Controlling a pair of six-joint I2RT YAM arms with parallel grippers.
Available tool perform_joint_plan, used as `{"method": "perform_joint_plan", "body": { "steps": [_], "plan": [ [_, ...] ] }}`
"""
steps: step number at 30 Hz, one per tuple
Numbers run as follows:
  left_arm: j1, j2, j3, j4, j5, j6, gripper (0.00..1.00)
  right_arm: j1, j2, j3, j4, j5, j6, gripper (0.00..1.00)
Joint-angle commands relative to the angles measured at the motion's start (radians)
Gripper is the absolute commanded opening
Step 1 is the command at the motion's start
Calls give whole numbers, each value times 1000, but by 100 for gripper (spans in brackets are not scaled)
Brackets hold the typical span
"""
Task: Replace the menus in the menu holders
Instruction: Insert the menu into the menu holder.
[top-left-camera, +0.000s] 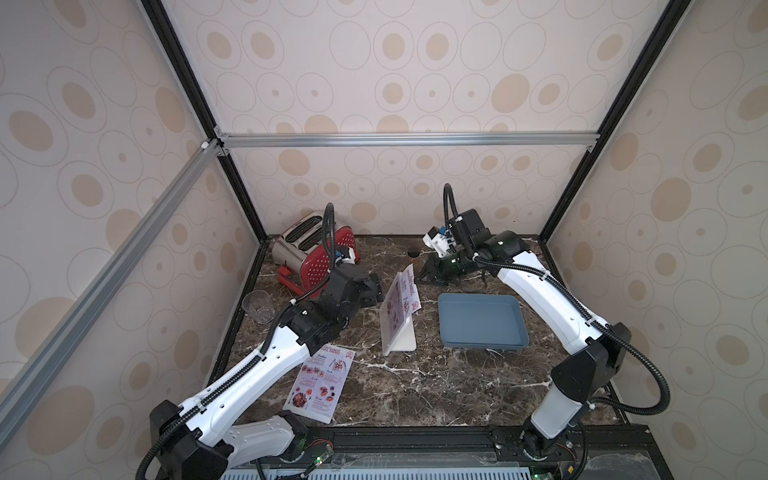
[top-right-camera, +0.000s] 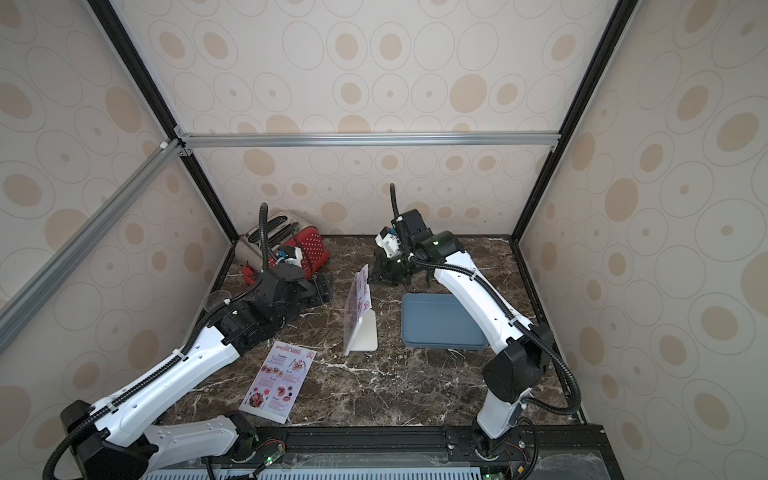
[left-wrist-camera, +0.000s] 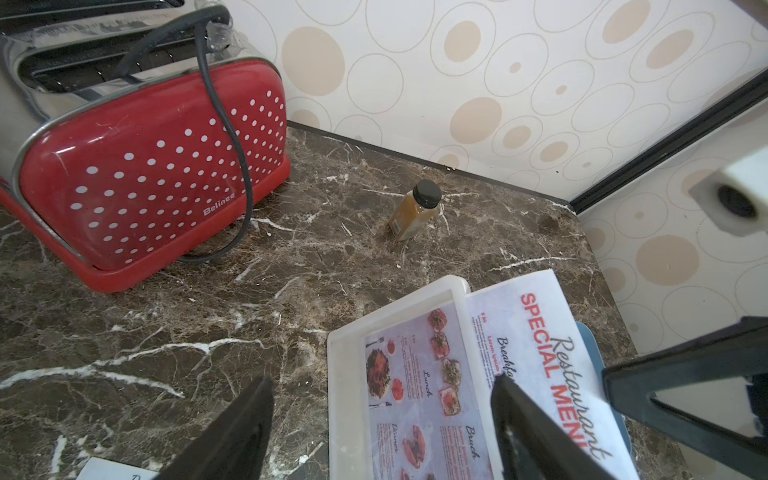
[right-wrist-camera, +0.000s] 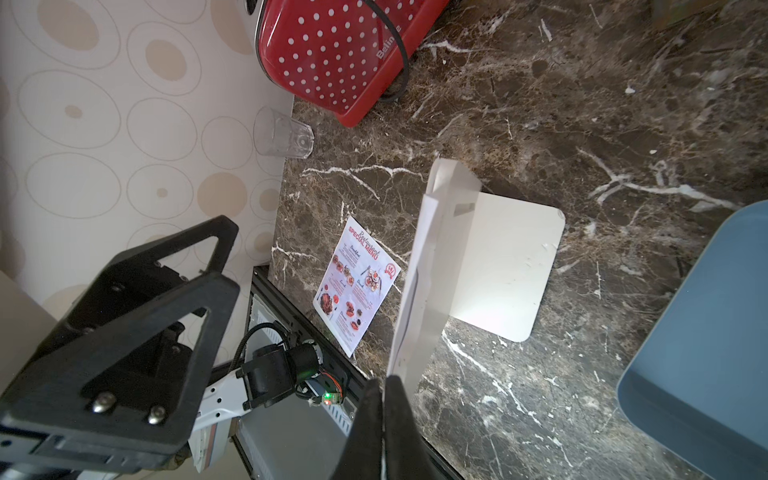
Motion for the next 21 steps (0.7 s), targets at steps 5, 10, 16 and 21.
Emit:
{"method": "perform_joint_plan", "body": {
  "steps": [5, 10, 16, 21],
  "plan": [
    [8, -23, 8, -7, -13, -21, 81, 19, 11, -21, 11, -34, 13, 4],
    [7, -24, 7, -7, -16, -23, 81, 31, 19, -48, 52, -31, 36, 3],
    [8, -30, 5, -14, -18, -23, 81, 43, 35, -58, 58, -13, 36, 2],
    [7, -34, 6, -18, -22, -23, 81, 44, 20, -44, 46, 5, 28, 4]
  ]
}}
